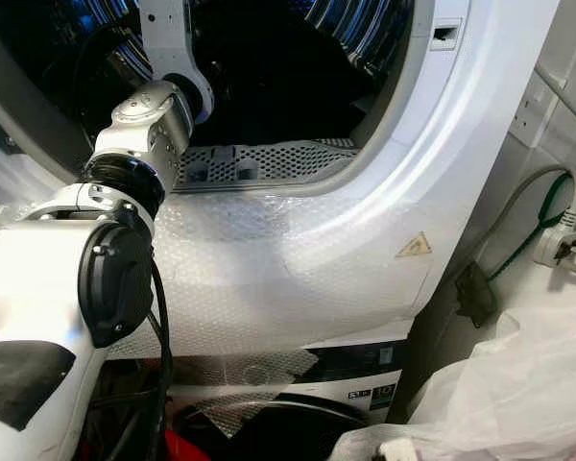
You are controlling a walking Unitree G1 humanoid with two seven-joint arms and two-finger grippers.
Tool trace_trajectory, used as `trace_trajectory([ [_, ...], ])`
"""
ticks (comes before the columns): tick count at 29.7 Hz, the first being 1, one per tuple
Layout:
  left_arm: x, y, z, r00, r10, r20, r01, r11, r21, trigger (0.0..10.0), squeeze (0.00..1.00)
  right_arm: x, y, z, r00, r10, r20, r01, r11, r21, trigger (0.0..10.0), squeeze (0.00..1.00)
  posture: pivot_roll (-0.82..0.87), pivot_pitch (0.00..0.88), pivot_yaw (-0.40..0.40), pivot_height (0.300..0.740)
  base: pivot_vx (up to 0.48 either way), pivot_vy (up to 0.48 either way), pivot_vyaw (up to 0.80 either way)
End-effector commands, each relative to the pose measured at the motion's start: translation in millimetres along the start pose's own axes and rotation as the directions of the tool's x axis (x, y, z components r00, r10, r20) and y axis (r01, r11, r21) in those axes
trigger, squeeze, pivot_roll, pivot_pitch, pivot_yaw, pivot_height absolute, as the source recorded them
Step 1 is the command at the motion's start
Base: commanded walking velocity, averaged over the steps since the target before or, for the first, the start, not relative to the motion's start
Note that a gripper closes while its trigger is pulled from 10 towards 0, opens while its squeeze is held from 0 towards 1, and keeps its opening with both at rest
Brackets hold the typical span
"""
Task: Clothes washing
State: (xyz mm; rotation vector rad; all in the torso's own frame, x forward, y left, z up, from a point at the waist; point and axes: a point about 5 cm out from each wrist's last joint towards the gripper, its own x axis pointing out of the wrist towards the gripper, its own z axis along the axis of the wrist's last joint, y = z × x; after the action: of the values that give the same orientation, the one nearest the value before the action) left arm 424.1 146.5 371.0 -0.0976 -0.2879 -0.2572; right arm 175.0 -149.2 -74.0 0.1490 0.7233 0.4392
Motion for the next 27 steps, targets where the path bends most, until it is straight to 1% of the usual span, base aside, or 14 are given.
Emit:
trace_trajectory([
  [1,-1.3,-2.1,-16,0.997,-0.02,-0.076,0.021,1.0,0.014,10.0,1.0,-0.8,2.4,-5,1.0,-0.002,-0.014,0.003,1.0,0.014,10.0,0.0,-0.38,0.0,0.11,0.74,0.0,0.0,0.0],
  [5,0.1,-5.1,-11,0.998,-0.028,-0.053,0.027,1.0,-0.009,10.0,1.0,-2.8,3.1,-10,1.0,-0.023,-0.013,0.024,0.999,0.03,10.0,0.0,-0.4,0.0,0.116,0.74,0.0,0.0,0.0],
  [10,1.1,-7.7,-9,0.998,-0.038,-0.046,0.038,0.999,-0.004,10.0,1.0,-3.8,3.5,-13,0.999,-0.032,-0.021,0.033,0.999,0.032,10.0,0.0,-0.4,0.0,0.12,0.74,0.0,0.0,0.0],
  [15,1.9,-10.3,-7,0.997,-0.051,-0.056,0.054,0.998,0.041,10.0,1.0,-2.0,2.4,-11,0.998,-0.049,-0.027,0.05,0.998,0.032,10.0,0.0,-0.38,0.0,0.12,0.74,0.0,0.0,0.0],
  [22,2.4,-10.7,-5,0.997,-0.048,-0.053,0.051,0.997,0.053,10.0,1.0,1.2,3.1,-7,0.999,-0.046,-0.027,0.047,0.999,0.024,10.0,0.0,-0.37,0.0,0.119,0.74,0.0,0.0,0.0],
  [26,2.5,-11.1,-5,0.997,-0.046,-0.06,0.05,0.996,0.071,10.0,1.0,3.0,3.9,-4,0.999,-0.044,-0.025,0.045,0.999,0.02,10.0,0.0,-0.37,0.0,0.118,0.74,0.0,0.0,0.0],
  [27,2.4,-10.3,-6,0.997,-0.035,-0.07,0.042,0.995,0.09,10.0,1.0,3.8,4.5,-3,0.999,-0.043,-0.024,0.043,0.999,0.02,10.0,0.0,-0.36,0.0,0.119,0.74,0.0,0.0,0.0],
])
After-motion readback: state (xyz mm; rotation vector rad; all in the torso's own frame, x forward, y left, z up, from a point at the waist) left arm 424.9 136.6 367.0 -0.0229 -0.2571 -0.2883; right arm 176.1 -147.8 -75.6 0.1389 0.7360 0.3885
